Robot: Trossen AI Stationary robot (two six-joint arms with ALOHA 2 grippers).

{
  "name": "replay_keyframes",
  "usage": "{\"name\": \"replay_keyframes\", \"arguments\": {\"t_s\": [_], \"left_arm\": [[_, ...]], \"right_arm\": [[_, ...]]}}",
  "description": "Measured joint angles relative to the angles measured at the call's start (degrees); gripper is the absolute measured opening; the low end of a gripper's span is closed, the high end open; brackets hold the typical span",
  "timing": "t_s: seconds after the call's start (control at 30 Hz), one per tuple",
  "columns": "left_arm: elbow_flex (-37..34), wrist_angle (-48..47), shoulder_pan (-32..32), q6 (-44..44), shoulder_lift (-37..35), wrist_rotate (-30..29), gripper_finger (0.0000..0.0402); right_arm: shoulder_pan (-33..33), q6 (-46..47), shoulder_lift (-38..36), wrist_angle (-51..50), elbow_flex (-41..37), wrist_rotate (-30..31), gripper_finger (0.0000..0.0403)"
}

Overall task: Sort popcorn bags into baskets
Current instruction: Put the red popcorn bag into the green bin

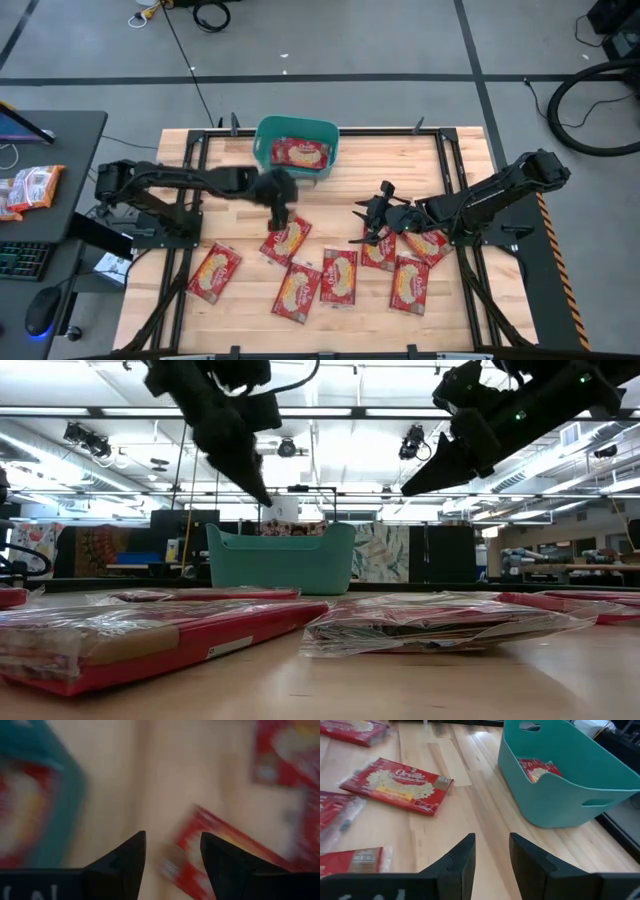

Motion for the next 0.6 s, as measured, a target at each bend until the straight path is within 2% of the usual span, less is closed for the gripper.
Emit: {"name": "replay_keyframes", "arguments": {"t_s": [0.27,0.47,0.6], "left_arm": [[-0.01,-10.72,-10.92,-16.21,-0.02,-0.11,0.0192],[-0.01,-19.9,-17.24,-35.1,-0.02,4.64,0.0192],[-0.01,-23.32,-21.06,-49.39,0.54,3.99,0.0192]], "right_arm": [[-2.96,-6.95,0.0,1.93,0.0,-4.9,0.0124],[-5.5,-10.31,0.0,3.25,0.0,-5.46,0.0124],[-7.68,-13.15,0.0,5.6,0.0,-9.33,0.0124]]}}
